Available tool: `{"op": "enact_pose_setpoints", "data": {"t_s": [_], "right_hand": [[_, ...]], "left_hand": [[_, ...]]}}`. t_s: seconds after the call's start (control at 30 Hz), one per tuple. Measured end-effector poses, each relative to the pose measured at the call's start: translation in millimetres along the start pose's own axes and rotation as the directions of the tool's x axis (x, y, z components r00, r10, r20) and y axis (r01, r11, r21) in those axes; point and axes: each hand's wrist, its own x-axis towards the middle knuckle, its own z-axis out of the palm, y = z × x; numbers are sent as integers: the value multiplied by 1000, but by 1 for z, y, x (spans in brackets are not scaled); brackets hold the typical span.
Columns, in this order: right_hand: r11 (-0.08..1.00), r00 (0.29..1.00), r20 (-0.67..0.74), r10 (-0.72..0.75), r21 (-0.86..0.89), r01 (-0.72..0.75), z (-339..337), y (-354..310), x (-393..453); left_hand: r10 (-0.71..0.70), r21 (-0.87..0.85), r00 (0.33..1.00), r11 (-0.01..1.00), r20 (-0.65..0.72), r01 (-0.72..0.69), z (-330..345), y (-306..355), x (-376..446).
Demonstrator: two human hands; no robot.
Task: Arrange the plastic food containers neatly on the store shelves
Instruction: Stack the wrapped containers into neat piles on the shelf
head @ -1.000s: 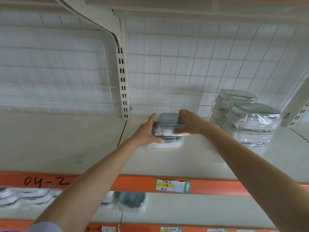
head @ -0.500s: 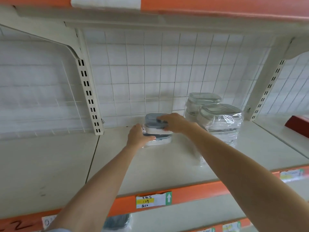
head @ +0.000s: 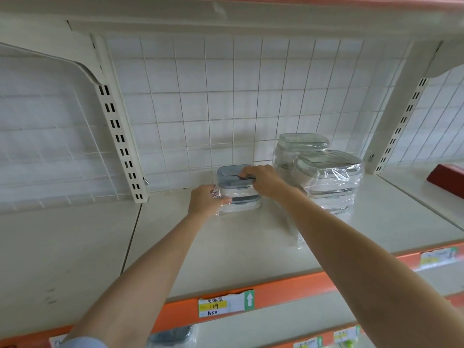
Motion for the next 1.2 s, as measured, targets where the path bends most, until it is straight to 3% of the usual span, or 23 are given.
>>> {"op": "enact_pose_setpoints", "data": {"t_s": [0.23, 0.43, 0.53, 0.63, 0.77, 0.93, 1.2], "right_hand": [[1000, 1000, -10, -6, 24, 7, 8, -3, -7], [965, 996, 28, -83, -248, 87, -2, -14, -14], [911, 981, -16, -194, -374, 174, -2, -23, -26], [860, 931, -34, -362, -396, 320, 13, -28, -44], [791, 862, 71, -503, -365, 491, 36, -29, -71], [807, 861, 167, -480, -300, 508, 39, -30, -101], [812, 862, 57, -504, -308, 495, 56, -78, -174]], "left_hand": [[-25, 52, 999, 998, 22, 24, 1, 5, -1], [-89, 282, 990, 958, 110, 55, -6, 15, -10], [-96, 540, 986, 842, 139, 5, -22, 15, -24], [-102, 680, 977, 731, 187, -54, -39, 12, -48], [-52, 803, 984, 585, 173, -110, -54, 11, -90], [17, 846, 979, 501, 202, -183, -71, 13, -140], [185, 782, 962, 561, 200, -271, -105, -20, -228]]}}
